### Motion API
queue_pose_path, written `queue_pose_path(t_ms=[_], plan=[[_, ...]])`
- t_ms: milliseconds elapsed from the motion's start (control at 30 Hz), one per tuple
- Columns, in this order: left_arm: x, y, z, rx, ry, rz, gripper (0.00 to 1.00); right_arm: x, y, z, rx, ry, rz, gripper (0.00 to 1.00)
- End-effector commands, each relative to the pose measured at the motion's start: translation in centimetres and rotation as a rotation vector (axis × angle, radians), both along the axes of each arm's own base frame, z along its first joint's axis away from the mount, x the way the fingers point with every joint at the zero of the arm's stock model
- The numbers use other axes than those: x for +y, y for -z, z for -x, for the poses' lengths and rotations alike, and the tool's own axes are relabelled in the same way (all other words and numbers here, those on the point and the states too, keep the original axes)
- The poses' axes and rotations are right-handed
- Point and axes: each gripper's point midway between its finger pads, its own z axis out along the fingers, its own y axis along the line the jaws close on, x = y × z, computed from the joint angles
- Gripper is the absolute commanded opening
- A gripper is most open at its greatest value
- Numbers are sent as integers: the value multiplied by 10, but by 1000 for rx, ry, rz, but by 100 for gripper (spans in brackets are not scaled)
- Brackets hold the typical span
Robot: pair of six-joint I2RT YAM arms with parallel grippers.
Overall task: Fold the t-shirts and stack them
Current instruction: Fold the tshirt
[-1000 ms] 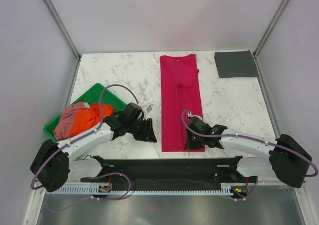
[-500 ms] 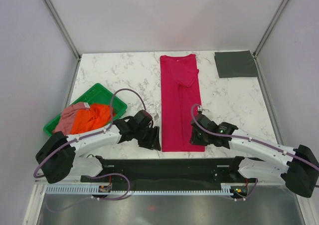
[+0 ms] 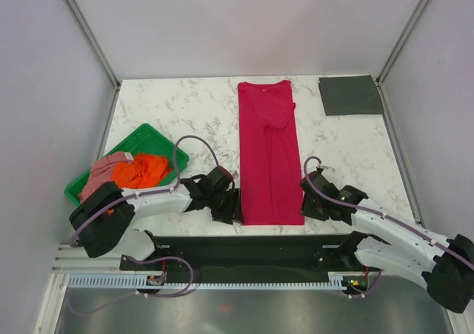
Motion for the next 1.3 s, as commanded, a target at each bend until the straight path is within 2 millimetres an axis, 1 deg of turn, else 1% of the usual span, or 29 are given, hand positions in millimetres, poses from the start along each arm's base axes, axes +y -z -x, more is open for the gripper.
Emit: queue_pose_path(t_ms=[0,33,67,100,167,300,433,500,567,633,667,800,900,933,967,1000,1033,1067,1167,1233,1267], plan=[[-7,6,-8,-14,-42,1,57,-4,2,-5,-23,47,-34,42],[-7,5,-9,-14,-43,1,57,-4,4,-8,-24,62,-53,41],[-8,6,-8,-12,-42,4,55,0,5,-6,-11,49,-72,41],[-8,6,-8,-10,-46,8,55,-2,11,-3,4,49,-73,40],[-8,6,-7,-6,-49,7,55,1,14,-1,14,43,-94,40],[-10,4,-6,-5,-45,17,53,-1,21,5,26,45,-101,38],[-11,5,-6,-3,-38,12,53,-3,25,7,19,36,-96,37],[-12,8,-2,9,-27,8,53,-2,29,10,30,28,-104,34],[-11,9,1,25,-27,8,50,-1,33,13,39,23,-115,30],[-11,10,2,28,-29,5,50,3,34,15,46,24,-142,27],[-11,10,2,27,-31,6,49,2,35,16,46,26,-145,24],[-12,10,3,32,-31,5,46,-2,41,23,55,31,-143,17],[-13,10,3,32,-28,5,46,-3,41,25,54,28,-147,9],[-12,10,3,32,-28,5,46,-3,41,25,53,25,-150,4],[-12,10,4,39,-29,6,28,-3,40,25,52,23,-152,2],[-12,10,4,41,-33,7,26,-2,39,24,45,20,-156,0],[-12,10,4,38,-40,5,24,-3,37,25,48,16,-148,0],[-12,9,3,37,-42,6,15,-5,33,21,28,4,-127,0],[-11,11,3,40,-56,1,2,-11,27,17,18,-8,-83,0],[-10,12,4,46,-64,-3,2,-10,28,19,34,-24,-80,0],[-9,11,4,44,-66,-1,2,-8,28,20,41,-28,-85,3]])
